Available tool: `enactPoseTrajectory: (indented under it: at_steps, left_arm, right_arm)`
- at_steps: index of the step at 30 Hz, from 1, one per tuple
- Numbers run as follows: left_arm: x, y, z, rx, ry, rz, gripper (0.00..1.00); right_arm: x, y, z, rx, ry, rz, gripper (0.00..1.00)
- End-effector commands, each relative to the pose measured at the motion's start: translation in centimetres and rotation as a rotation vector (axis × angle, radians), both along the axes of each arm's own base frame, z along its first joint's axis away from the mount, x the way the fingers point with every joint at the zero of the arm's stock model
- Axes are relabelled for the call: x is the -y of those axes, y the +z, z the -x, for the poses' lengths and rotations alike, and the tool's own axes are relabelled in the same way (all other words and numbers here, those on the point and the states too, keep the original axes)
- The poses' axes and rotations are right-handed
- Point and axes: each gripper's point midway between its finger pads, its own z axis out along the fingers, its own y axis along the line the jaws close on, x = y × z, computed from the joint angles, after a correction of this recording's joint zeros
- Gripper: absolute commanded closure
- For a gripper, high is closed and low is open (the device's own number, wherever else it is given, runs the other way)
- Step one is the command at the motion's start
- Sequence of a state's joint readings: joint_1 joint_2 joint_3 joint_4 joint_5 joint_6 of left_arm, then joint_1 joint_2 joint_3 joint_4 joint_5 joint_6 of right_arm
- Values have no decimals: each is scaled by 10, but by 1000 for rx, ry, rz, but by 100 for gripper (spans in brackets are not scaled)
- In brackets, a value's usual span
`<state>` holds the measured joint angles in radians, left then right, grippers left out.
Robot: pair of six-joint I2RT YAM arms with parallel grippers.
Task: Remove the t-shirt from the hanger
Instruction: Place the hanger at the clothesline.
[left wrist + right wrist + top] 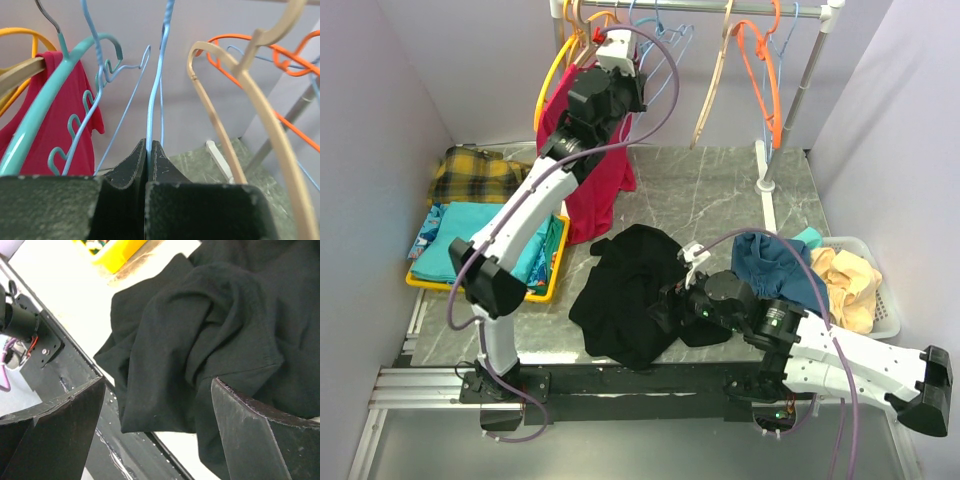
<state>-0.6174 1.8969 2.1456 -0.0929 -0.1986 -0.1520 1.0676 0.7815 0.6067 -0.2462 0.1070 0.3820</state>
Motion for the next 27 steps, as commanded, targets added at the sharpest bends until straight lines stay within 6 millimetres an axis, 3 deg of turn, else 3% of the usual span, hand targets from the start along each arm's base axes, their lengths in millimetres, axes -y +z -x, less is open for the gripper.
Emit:
enactPoseTrajectory:
  at_steps: [1,8,12,16,17,18,20,23,24,26,27]
  left_arm:
    - [2,38,-7,108,-19,76,99]
    - [1,15,-37,66,-5,93,99]
    - [0,-3,-39,30,-1,81,99]
    - [-4,0,-30,31,-10,80,74]
    - [-6,2,-28,34,-12,74,66]
    - [-6,7,-25,42,-17,78,48]
    - [-11,22,-17,68,-14,87,36]
    - [-19,37,-3,85,-18,72,25]
    - [-18,32,2,82,-27,55,22]
    - [-32,63,30,166,-30,70,16]
    - [-32,45,34,143,-32,47,14]
  right_arm:
    - [-13,5,5,-3,20,-72,5]
    - [-19,-4,9,-16,42,-52,5]
    - [-21,-8,9,-20,44,-41,5]
    - [-24,-21,13,-64,58,1,4]
    - [-24,-22,13,-74,50,10,4]
    - [-25,-27,12,-87,43,32,3]
    - [-24,-29,9,-88,16,41,3]
    - [-22,-31,2,-79,-44,52,2]
    - [-20,-32,-2,-68,-68,65,2]
    - [-17,-33,-5,-67,-107,79,2]
    - [-15,-35,-8,-59,-126,100,1]
